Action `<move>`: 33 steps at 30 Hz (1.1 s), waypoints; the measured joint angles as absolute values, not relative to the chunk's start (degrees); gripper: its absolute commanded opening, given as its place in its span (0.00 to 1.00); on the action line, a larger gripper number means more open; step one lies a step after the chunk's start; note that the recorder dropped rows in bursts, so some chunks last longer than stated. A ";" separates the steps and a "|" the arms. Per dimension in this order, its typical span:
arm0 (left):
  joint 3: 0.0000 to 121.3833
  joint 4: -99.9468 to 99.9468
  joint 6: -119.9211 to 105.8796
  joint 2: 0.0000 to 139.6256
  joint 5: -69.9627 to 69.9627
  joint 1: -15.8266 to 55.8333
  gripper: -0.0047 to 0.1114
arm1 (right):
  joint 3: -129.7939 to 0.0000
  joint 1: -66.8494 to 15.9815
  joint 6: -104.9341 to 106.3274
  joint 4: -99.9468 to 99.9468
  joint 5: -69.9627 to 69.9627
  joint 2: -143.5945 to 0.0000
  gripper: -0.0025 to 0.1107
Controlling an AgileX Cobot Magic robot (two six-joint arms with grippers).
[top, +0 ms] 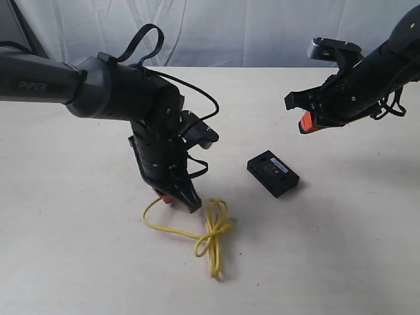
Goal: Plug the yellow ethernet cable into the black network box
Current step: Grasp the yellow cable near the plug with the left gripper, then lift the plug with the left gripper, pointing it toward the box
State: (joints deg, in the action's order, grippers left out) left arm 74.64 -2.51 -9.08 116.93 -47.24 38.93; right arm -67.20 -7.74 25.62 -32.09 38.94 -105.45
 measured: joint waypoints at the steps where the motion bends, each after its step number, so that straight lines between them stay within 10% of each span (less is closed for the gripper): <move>1: 74.64 -2.93 -11.58 116.50 -46.97 38.93 0.04 | -67.20 -7.74 25.62 -32.09 38.94 -105.45 0.02; 33: 68.54 22.14 -51.93 101.91 -35.73 38.93 0.04 | -67.20 -7.64 28.05 -35.12 42.57 -105.45 0.02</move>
State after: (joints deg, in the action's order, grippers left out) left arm 68.54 22.14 -51.93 101.91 -35.73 38.93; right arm -67.20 -7.64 28.05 -35.12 42.57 -105.45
